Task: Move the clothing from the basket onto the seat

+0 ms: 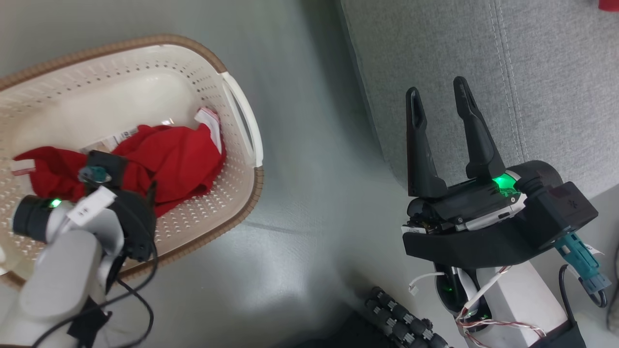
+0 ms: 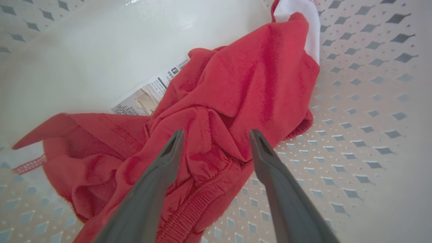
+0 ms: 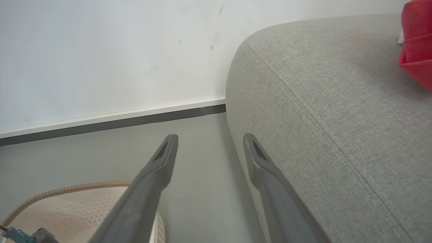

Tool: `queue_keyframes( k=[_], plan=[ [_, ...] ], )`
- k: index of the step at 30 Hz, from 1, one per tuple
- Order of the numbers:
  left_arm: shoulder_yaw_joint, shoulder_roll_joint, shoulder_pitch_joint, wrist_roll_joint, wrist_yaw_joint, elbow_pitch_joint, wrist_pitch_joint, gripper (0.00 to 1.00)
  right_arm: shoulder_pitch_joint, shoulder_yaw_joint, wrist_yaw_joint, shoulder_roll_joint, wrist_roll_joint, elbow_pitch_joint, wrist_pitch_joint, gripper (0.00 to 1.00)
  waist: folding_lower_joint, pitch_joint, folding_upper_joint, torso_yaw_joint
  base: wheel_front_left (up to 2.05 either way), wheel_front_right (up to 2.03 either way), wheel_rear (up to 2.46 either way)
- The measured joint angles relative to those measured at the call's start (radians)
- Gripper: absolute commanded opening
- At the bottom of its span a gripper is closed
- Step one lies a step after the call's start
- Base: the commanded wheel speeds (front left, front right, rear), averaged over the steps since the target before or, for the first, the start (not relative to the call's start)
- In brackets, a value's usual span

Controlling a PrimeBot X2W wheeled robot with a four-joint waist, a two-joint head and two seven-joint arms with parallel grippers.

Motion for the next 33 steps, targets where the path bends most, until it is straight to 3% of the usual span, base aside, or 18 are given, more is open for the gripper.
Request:
queue_keyframes(
  k=[15,17,18,19,20,33],
  plan=[
    [0.021,0.012,-0.07,-0.026,-0.008,0.12,0.099,1.0,-0.037,0.02,0.0,0.002,0.037,0.011,-0.024,1.0,-0.0001,0.054,0.0,-0.031,0.0,0.0,0.0],
    [0.023,0.009,-0.075,-0.034,-0.008,0.133,0.11,0.6,-0.038,0.022,0.0,0.002,0.043,0.012,-0.026,1.0,-0.0001,0.055,0.0,-0.032,0.0,0.0,0.0],
    [0.024,0.008,-0.078,-0.038,-0.008,0.138,0.113,0.6,-0.038,0.022,0.0,0.002,0.043,0.014,-0.026,1.0,-0.0001,0.056,0.0,-0.032,0.0,0.0,0.0],
    [0.026,0.007,-0.079,-0.046,-0.008,0.141,0.113,0.16,-0.038,0.022,0.0,0.002,0.043,0.015,-0.026,1.0,-0.0001,0.057,-0.0001,-0.032,0.0,0.0,0.0],
    [0.027,0.005,-0.081,-0.051,-0.008,0.143,0.114,0.0,-0.038,0.022,0.0,0.002,0.044,0.016,-0.026,1.0,-0.0001,0.058,-0.0001,-0.032,0.0,0.0,0.0],
    [0.01,-0.042,-0.118,-0.05,-0.017,0.168,0.076,0.0,-0.059,-0.002,0.0,0.002,0.035,0.046,-0.03,1.0,-0.0001,0.048,-0.0002,-0.005,0.0,0.0,0.0]
  ],
)
